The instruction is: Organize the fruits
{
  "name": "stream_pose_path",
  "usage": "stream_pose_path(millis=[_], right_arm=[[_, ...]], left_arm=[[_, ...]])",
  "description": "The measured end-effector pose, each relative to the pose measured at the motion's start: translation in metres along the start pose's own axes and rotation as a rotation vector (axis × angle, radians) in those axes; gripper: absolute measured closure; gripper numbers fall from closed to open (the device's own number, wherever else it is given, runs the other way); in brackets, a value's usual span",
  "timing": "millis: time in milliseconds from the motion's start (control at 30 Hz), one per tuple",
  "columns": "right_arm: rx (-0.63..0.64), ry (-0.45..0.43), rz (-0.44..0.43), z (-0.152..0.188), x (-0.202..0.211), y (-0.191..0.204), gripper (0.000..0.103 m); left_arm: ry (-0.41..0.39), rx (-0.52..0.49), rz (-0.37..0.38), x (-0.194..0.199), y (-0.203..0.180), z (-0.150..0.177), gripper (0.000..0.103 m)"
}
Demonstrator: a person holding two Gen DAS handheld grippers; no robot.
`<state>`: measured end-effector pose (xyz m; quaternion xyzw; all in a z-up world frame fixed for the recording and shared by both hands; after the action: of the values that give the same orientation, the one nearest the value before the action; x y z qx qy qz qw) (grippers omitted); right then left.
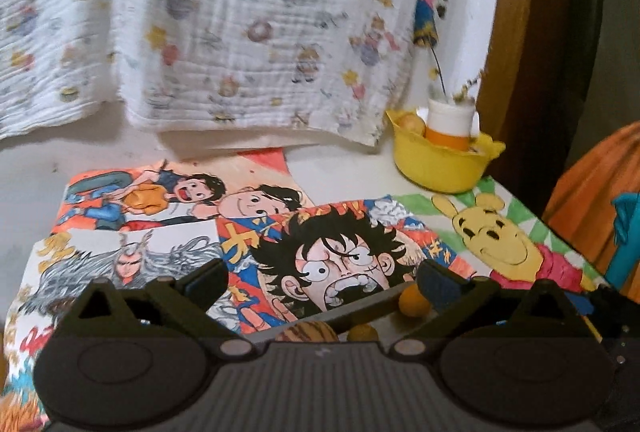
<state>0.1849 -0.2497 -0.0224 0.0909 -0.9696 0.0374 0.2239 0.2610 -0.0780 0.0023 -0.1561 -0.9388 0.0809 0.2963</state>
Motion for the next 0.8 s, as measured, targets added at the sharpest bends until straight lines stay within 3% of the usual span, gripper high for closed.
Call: stream_pose_path(millis=[433, 800], right_arm=[[-0.033, -0.051, 0.005, -0.005, 0.032, 0.011, 0.001], [-0.055, -0.040, -0.001, 0.011, 0.055, 0.021, 0.001]], left_arm=[[-0.033, 0.075, -0.112, 0.048, 0.025, 0.022, 0.001], [-0.069, 0.107, -0.172, 0.092, 0.042, 0.054, 0.001]])
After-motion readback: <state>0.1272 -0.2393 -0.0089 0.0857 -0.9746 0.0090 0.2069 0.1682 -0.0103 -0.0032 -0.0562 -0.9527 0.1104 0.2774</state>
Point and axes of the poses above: each gripper's, at about its wrist camera, not at the fingertips, and x roughly against the way its jaws point, y to its left, z to its underside, the point moved 6 cm from there along -x, roughly the way its jaws point, and after that the axes turned 9 degrees about x, right-handed, at the moved point
